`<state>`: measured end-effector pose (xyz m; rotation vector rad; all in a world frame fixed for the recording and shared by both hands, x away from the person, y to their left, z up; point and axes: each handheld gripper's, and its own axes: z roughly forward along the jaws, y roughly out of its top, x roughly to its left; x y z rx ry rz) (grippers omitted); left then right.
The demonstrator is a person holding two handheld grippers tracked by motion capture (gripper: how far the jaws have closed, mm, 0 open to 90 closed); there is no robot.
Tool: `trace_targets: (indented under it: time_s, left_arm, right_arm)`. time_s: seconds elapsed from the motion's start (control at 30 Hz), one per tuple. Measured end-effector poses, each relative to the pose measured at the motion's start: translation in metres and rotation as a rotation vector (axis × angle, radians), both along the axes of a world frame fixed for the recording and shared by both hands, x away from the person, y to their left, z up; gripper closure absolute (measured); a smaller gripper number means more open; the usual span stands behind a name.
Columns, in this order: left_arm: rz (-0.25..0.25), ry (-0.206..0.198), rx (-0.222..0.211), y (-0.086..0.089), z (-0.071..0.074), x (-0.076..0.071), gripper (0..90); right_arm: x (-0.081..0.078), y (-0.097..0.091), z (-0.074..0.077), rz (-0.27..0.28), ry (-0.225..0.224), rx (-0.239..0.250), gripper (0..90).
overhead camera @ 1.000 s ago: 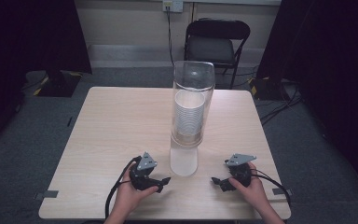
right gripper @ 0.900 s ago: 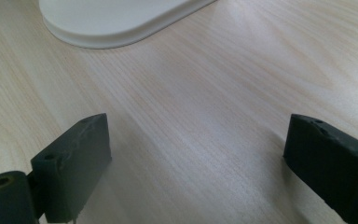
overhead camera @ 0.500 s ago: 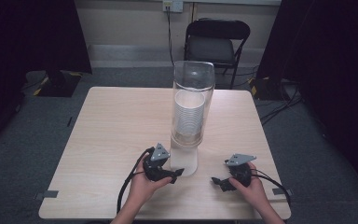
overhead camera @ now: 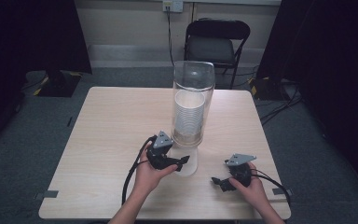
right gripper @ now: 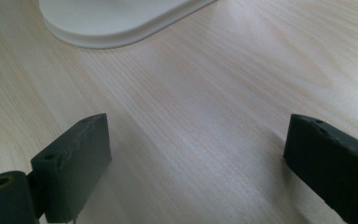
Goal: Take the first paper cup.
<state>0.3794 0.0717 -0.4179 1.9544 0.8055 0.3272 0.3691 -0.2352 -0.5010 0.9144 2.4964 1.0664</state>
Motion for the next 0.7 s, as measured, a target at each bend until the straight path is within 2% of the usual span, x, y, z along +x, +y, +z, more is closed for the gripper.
trace_targets:
  time_s: [0.13,0.23,0.3,0.43,0.53,0.63,0.7]
  left_arm:
    - [-0.009,-0.001,-0.02,-0.002,-0.001,0.003,15.9]
    - [0.009,-0.035,-0.036,-0.004,0.002,0.004,16.3]
    - [0.011,-0.047,-0.024,-0.005,0.006,0.005,17.2]
    - [0.014,-0.078,-0.045,-0.01,0.013,0.007,18.1]
    - [0.008,-0.084,-0.044,-0.011,0.014,0.008,25.1]
    - [-0.01,-0.111,-0.028,-0.013,0.01,0.009,33.2]
    - [-0.008,-0.112,-0.021,-0.013,0.01,0.01,34.1]
  right_arm:
    - [0.0,0.0,0.0,0.001,0.0,0.0,6.7]
    - [0.0,0.0,0.0,0.001,0.0,0.0,6.7]
    - [0.0,0.0,0.0,0.001,0.0,0.0,6.7]
    - [0.0,0.0,0.0,0.001,0.0,0.0,6.7]
    - [0.0,0.0,0.0,0.001,0.0,0.0,6.7]
    - [0.0,0.0,0.0,0.002,0.0,0.0,6.7]
    - [0.0,0.0,0.0,0.002,0.0,0.0,6.7]
